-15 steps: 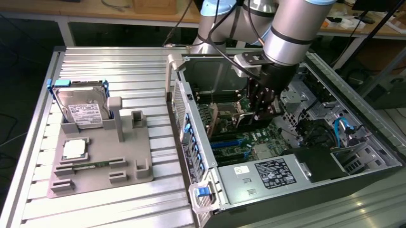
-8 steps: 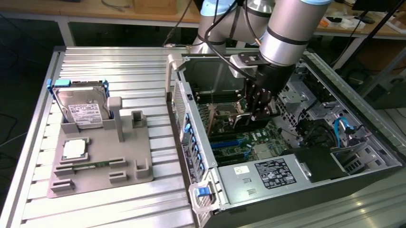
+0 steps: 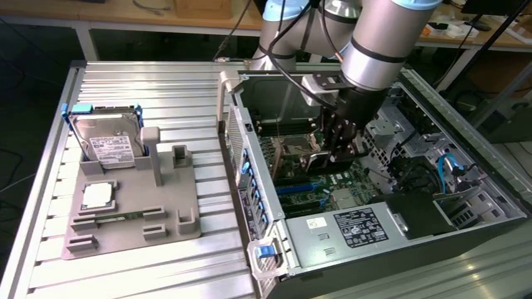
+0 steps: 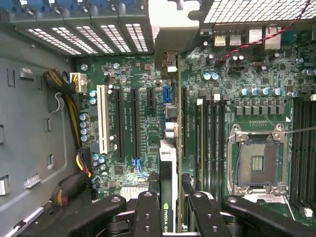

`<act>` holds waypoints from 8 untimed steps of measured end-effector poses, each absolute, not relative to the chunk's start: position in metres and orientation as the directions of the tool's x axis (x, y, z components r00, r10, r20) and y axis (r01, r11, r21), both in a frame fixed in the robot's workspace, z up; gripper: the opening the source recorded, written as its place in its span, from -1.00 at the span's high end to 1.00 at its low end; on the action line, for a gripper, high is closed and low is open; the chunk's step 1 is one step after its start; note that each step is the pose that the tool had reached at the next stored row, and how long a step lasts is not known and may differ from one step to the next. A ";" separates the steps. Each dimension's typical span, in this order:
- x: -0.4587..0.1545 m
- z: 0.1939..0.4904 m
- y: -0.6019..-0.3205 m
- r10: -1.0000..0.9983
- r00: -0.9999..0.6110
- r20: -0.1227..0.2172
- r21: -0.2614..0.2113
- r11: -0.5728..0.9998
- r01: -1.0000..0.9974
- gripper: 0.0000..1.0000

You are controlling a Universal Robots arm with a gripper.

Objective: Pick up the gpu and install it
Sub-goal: 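Insert the gpu into the slot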

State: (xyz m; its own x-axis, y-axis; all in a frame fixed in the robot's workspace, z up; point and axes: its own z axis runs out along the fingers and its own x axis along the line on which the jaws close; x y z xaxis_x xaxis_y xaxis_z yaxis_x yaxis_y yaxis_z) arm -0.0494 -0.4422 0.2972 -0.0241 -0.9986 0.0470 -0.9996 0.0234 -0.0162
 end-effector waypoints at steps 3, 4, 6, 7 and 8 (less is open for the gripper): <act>-0.052 0.297 -0.443 -0.999 -0.024 0.046 -0.016 0.023 -1.000 0.47; -0.053 0.297 -0.443 -0.999 -0.024 0.046 -0.016 0.023 -1.000 0.47; -0.055 0.297 -0.443 -0.999 -0.024 0.045 -0.016 0.023 -1.000 0.47; -0.056 0.297 -0.443 -0.999 -0.024 0.045 -0.016 0.023 -1.000 0.47; -0.057 0.297 -0.443 -0.999 -0.024 0.044 -0.016 0.023 -1.000 0.47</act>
